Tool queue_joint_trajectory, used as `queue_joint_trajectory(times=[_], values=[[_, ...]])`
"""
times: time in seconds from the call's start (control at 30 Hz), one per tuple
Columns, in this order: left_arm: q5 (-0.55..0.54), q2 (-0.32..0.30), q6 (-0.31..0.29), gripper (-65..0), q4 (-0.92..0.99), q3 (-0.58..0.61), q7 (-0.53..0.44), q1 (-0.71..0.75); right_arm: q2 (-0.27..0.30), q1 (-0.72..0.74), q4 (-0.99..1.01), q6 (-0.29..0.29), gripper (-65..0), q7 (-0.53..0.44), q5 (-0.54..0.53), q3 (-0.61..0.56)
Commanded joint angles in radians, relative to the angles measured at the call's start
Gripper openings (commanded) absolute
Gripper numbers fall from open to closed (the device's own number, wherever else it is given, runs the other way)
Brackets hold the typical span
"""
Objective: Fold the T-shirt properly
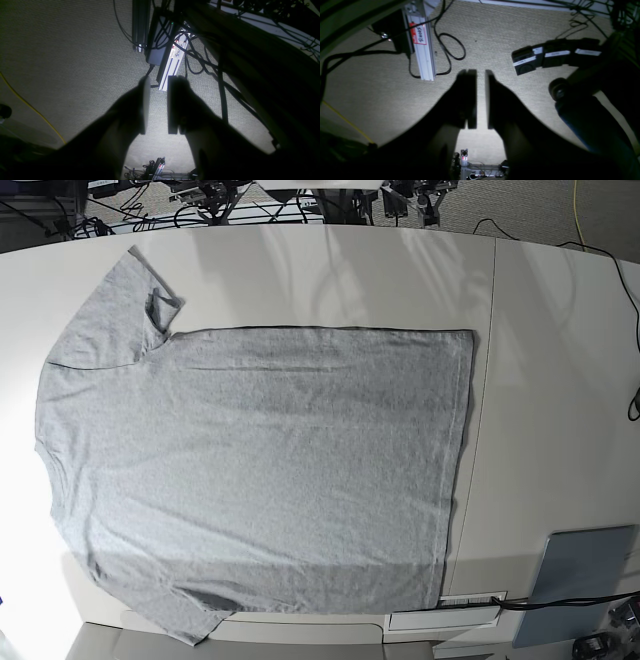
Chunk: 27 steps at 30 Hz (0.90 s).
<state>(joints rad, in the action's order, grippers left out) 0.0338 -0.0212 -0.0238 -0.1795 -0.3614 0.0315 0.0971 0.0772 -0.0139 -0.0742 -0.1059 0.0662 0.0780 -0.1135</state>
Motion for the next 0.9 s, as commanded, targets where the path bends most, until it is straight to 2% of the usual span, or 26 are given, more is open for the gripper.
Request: queue_joint_trajectory(times=[0.0,0.53,0.67,0.73,0.87], values=[[0.000,0.004,-0.002,-50.9,-0.002,-0.001,-0.002,0.006,0.003,0.000,-0.004,0.002,-58.3,-0.006,-0.002,0.002],[0.001,0.004,-0.002,-50.9,-0.002,-0.001,-0.002,0.006,0.003,-0.001,-0.004,0.002,-58.3,-0.010,-0.002,0.002],[0.001,0.004,-0.004,-50.9,-0.016,-0.001,-0.001,0.030,0.020,-0.008,-0.005,0.002,-58.3,0.010,-0.002,0.002],[0.001,0.004,-0.025,-50.9,-0.051,-0.001,-0.001,0.059,0.037,-0.012,-0.005,0.001,-58.3,0.032,-0.002,0.002],[0.039,0.005,-0.115,-51.0,-0.185,-0.001,0.006,0.145,0.070,-0.039,-0.011,-0.001,-58.3,0.038,-0.002,0.002]])
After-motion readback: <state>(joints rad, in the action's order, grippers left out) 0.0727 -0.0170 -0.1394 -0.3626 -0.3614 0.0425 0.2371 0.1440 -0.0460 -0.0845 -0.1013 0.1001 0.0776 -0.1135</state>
